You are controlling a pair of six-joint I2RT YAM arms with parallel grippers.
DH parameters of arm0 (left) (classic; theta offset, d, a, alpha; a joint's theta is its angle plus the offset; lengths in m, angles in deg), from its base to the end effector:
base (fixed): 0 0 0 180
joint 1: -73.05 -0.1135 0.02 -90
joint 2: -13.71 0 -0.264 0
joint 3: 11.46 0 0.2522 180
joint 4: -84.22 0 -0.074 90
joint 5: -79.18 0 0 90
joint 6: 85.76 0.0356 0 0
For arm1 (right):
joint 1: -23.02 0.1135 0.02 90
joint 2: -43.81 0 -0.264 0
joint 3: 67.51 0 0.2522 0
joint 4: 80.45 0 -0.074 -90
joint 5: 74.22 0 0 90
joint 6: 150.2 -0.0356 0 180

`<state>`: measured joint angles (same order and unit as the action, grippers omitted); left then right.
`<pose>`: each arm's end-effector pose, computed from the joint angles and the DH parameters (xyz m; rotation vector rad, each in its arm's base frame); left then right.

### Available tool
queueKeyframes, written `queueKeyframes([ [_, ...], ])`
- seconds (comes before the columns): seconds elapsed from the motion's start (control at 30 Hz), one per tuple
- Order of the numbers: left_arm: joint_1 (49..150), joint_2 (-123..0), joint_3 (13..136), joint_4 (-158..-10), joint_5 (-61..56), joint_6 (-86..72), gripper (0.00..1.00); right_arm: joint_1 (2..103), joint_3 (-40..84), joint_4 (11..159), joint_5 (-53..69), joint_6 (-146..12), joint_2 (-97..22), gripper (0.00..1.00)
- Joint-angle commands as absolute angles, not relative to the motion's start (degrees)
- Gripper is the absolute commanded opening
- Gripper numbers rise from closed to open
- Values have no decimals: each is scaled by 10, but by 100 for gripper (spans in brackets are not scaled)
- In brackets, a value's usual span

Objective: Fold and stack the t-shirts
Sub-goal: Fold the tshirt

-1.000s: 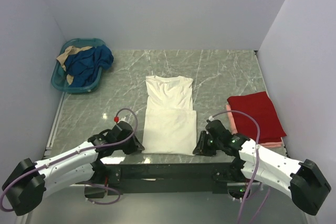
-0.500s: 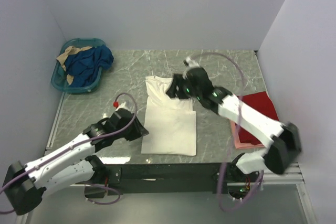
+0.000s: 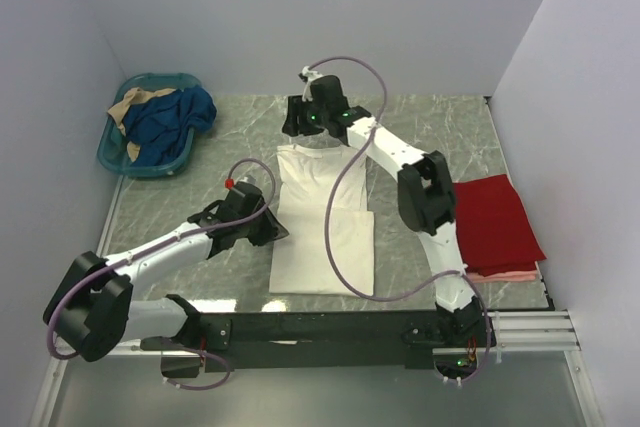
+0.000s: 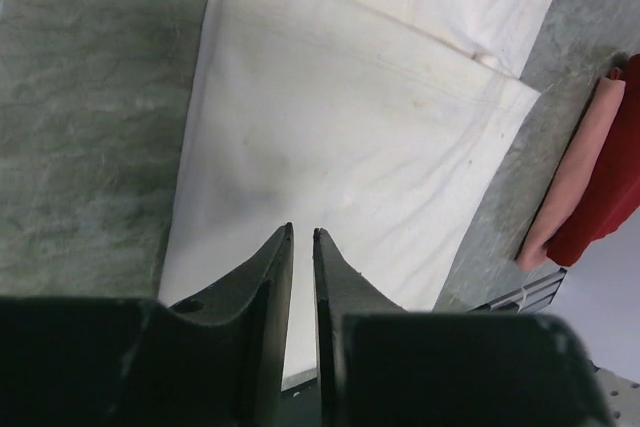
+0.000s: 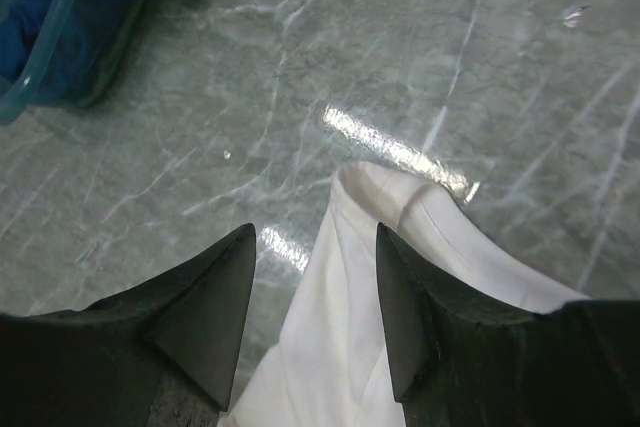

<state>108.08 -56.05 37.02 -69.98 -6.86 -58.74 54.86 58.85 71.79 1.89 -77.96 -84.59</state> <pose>0.1937 -0.1388 0.1895 -0.5887 2.5106 -0.8235 0.4459 0.2870 0.2575 -0.4170 2.1294 0.7656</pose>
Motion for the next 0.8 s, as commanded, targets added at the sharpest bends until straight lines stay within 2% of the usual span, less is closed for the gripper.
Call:
queueKeyframes([
  [0.0, 1073, -576, 377, -742, -43, -571, 19, 555, 671, 692, -17, -761, -900, 58],
  [0.77, 1058, -648, 354, -788, -32, -567, 16, 564, 748, 646, -15, -777, -1011, 53],
])
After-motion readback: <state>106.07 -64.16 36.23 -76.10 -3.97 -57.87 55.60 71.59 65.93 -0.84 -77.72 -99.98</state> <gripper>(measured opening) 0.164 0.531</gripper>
